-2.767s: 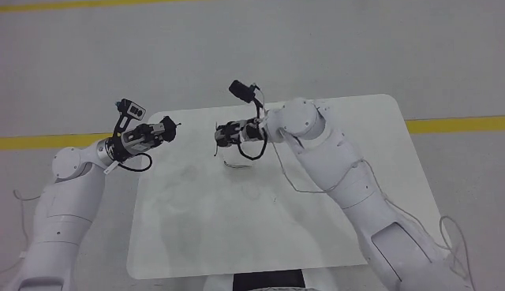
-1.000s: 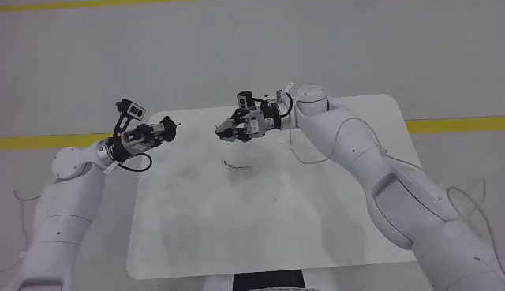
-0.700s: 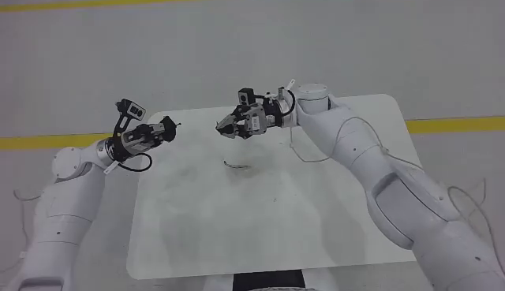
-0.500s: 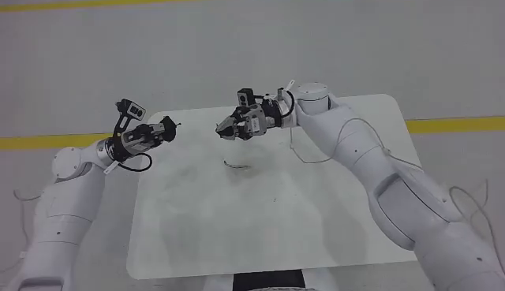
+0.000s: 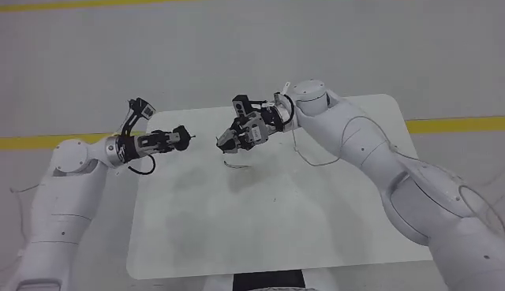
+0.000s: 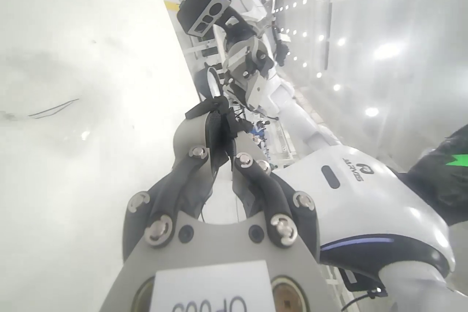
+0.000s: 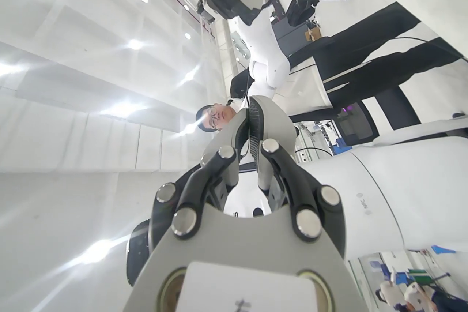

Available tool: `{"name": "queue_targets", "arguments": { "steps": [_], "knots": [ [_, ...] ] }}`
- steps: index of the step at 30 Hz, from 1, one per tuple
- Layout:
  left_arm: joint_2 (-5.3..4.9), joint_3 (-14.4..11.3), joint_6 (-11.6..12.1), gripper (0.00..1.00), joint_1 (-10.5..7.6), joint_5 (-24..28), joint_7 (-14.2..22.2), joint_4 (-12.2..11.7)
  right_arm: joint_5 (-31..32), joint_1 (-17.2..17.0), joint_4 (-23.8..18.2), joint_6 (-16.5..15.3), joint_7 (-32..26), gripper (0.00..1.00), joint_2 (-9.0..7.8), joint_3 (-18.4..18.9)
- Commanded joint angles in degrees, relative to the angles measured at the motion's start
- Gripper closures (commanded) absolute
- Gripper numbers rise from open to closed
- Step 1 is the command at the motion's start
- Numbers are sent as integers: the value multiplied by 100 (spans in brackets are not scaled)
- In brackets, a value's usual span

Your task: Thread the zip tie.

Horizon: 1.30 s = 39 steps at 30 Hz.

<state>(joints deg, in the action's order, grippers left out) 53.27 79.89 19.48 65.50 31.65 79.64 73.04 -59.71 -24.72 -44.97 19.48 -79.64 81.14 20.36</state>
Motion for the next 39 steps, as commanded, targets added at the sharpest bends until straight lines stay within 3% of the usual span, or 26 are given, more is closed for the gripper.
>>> {"name": "queue_targets", "arguments": {
  "steps": [1,3,5,13,17,22,31,39],
  "knots": [
    [15,-7,0,100,-25,-226,0,66,-174,91,-75,0,0,100,-47,-274],
    [39,-48,0,100,-51,-382,0,132,-341,229,-159,0,0,100,-103,-607],
    [45,-63,0,100,-83,-660,0,171,-341,229,-159,0,0,100,-103,-607],
    [52,-97,-20,100,-66,-666,-115,238,-290,157,-237,-69,171,100,-107,-577],
    [46,-238,-52,100,-110,-775,-127,434,423,251,-477,-42,217,100,-155,-618],
    [19,-351,0,100,-262,-956,0,325,1431,446,-717,-270,210,100,-194,-686],
    [6,-385,-5,100,-279,-1026,-38,347,1483,450,-746,-336,238,100,-197,-665],
    [-63,-508,0,100,-285,-1615,0,741,2193,512,-1171,-287,320,100,-234,-570]
  ]
}}
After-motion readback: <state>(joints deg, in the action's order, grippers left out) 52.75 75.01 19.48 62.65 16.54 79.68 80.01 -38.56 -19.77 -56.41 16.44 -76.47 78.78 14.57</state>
